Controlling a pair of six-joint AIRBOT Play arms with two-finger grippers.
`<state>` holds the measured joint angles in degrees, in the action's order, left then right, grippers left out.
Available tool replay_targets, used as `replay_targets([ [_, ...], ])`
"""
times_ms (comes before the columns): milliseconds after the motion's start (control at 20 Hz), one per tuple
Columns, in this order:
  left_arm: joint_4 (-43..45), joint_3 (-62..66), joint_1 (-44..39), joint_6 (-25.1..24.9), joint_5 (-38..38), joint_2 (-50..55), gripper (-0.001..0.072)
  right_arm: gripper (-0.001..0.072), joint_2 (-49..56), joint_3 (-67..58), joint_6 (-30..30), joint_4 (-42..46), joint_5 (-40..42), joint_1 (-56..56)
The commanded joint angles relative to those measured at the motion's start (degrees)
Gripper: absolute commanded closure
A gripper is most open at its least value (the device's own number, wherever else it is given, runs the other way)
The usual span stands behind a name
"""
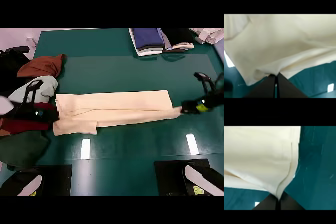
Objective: Fold the shirts.
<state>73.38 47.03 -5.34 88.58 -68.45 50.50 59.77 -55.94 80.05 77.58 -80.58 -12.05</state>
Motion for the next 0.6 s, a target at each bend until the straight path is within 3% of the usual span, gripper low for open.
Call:
replay_targets([
  [0,2.3,6.8,0.0,-1.9,9.5,13.6,0.0678,0.0698,12.7,-11.3,2.0,0.0,2.6,4.0],
  [300,2.4,19.3,0.0,-2.1,13.6,27.8,0.0675,0.0690,27.4,-24.1,3.3,-0.9,2.4,5.7],
  [350,2.4,20.3,0.0,-2.1,13.4,28.1,0.0573,0.0563,28.7,-25.7,3.2,-2.5,2.4,5.4],
  [400,2.3,21.1,0.0,-2.0,13.3,28.1,0.0250,0.0370,29.8,-27.3,2.6,-4.7,2.6,4.6],
  [450,2.4,22.2,0.0,-1.6,12.6,28.0,0.0161,0.0335,30.5,-28.6,1.2,-7.2,2.5,3.7],
  [550,2.4,24.7,0.0,-1.6,9.5,28.0,0.0160,0.0228,30.8,-29.7,-2.1,-11.4,1.1,1.1],
])
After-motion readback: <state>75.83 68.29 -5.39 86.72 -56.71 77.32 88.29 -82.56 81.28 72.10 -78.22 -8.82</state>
